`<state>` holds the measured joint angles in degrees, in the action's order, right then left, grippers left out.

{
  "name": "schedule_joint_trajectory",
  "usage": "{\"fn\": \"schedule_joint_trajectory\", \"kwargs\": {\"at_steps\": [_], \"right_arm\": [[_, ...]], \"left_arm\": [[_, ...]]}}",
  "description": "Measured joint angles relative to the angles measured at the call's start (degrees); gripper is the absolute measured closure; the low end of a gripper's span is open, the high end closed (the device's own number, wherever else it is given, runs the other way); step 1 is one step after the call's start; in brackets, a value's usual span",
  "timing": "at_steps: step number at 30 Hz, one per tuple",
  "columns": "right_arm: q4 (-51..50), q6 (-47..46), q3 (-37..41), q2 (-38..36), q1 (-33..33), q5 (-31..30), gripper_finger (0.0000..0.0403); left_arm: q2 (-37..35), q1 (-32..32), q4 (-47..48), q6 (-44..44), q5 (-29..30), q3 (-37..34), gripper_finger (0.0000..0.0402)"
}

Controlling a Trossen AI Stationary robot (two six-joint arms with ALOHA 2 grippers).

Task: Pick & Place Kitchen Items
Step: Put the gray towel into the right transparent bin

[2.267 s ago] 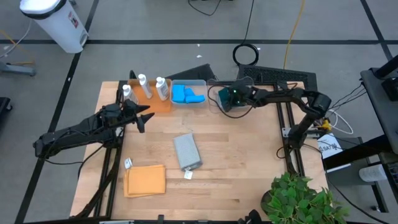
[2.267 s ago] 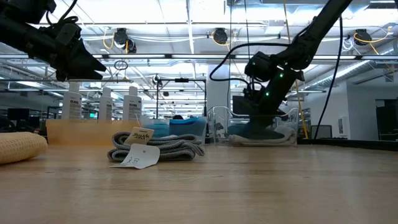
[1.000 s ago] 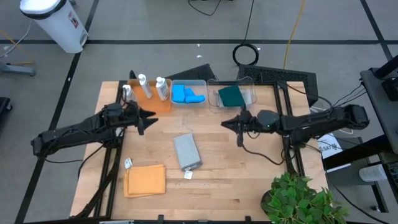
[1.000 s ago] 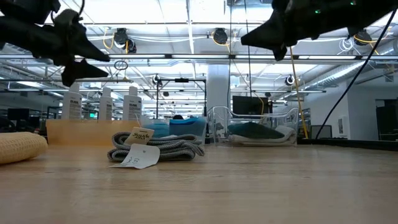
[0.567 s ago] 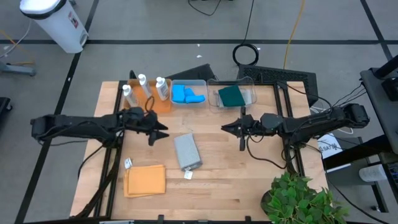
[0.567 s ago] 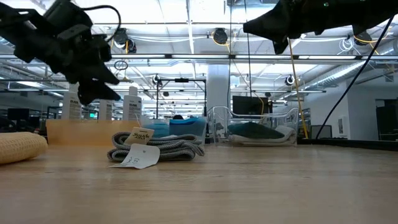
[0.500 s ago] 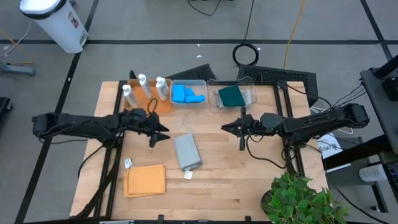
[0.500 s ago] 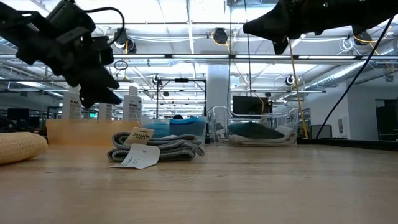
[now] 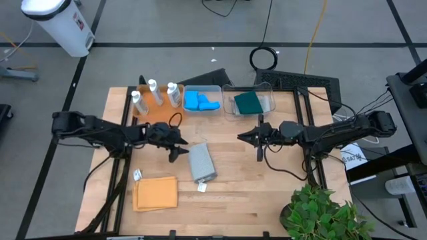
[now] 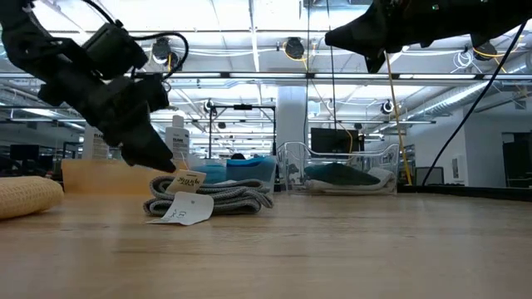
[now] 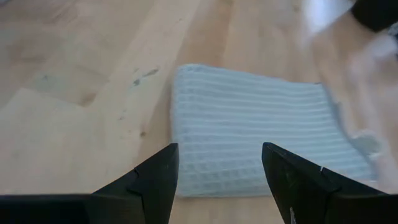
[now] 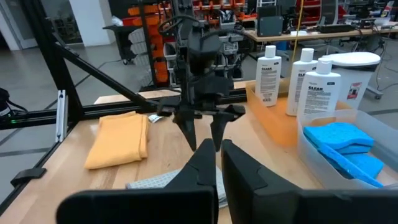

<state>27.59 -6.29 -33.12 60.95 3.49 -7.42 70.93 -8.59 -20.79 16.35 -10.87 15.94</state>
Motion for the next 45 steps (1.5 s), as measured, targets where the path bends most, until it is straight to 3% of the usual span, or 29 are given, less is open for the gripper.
{"fn": "schedule_joint_trajectory", "kwargs": {"at_steps": [8, 16, 23, 34, 38, 45], "right_arm": [[-0.18, 0.12, 0.0, 0.0, 0.0, 0.0, 0.0399], [0.02, 0.12, 0.02, 0.77, 0.0, -0.02, 0.0399], [0.39, 0.12, 0.02, 1.46, 0.0, -0.02, 0.0399], [0.44, 0.14, 0.02, 1.46, 0.0, -0.02, 0.0399], [0.44, 0.14, 0.02, 1.46, 0.0, -0.02, 0.0399], [0.44, 0.14, 0.02, 1.46, 0.0, -0.02, 0.0399]], "left_arm": [[5.92, -1.73, -0.89, -1.04, 5.58, 0.44, 0.0165], [13.25, -1.84, -6.77, 0.25, -3.51, 0.52, 0.0165], [18.16, -1.86, -13.79, 1.32, -7.69, 0.57, 0.0165], [19.77, -1.84, -13.74, -0.17, -11.84, 0.57, 0.0168], [19.79, -1.8, -13.4, -0.17, -12.67, 0.55, 0.0209], [19.86, -1.78, -13.05, -0.16, -13.26, 0.5, 0.0359]]}}
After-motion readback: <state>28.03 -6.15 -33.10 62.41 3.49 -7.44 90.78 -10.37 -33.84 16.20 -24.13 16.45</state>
